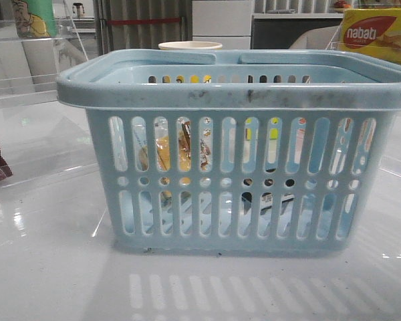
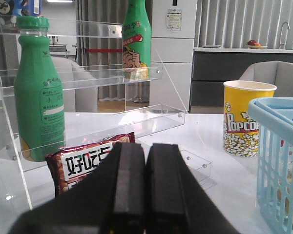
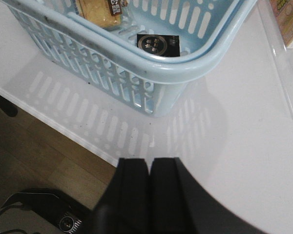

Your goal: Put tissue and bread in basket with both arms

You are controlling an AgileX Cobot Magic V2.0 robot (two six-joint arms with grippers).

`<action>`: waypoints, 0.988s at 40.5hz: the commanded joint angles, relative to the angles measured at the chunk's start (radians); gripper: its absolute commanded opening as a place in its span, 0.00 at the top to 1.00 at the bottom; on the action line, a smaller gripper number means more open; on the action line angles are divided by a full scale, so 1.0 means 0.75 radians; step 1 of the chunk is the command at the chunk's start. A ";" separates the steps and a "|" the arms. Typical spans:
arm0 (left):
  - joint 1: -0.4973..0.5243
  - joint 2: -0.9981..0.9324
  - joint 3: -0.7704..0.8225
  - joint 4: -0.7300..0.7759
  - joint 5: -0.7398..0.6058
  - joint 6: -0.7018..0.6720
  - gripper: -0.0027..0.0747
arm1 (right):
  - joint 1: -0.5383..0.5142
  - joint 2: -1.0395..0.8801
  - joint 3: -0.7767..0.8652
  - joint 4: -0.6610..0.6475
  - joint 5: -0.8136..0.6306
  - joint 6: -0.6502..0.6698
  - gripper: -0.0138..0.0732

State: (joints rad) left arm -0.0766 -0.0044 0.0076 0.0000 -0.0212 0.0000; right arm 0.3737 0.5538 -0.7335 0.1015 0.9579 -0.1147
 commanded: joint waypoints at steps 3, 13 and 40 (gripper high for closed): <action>-0.012 -0.023 0.007 0.000 -0.125 0.000 0.85 | -0.010 0.001 -0.036 -0.002 -0.088 -0.001 0.78; -0.009 -0.023 0.007 0.000 -0.125 0.000 0.85 | -0.010 0.001 -0.036 -0.002 -0.088 -0.001 0.78; -0.009 -0.023 0.007 0.000 -0.125 0.000 0.85 | -0.078 -0.092 0.024 -0.021 -0.163 -0.005 0.78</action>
State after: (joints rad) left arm -0.0766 -0.0044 0.0076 0.0000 -0.0280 0.0000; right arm 0.3564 0.5262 -0.7193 0.0973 0.9435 -0.1129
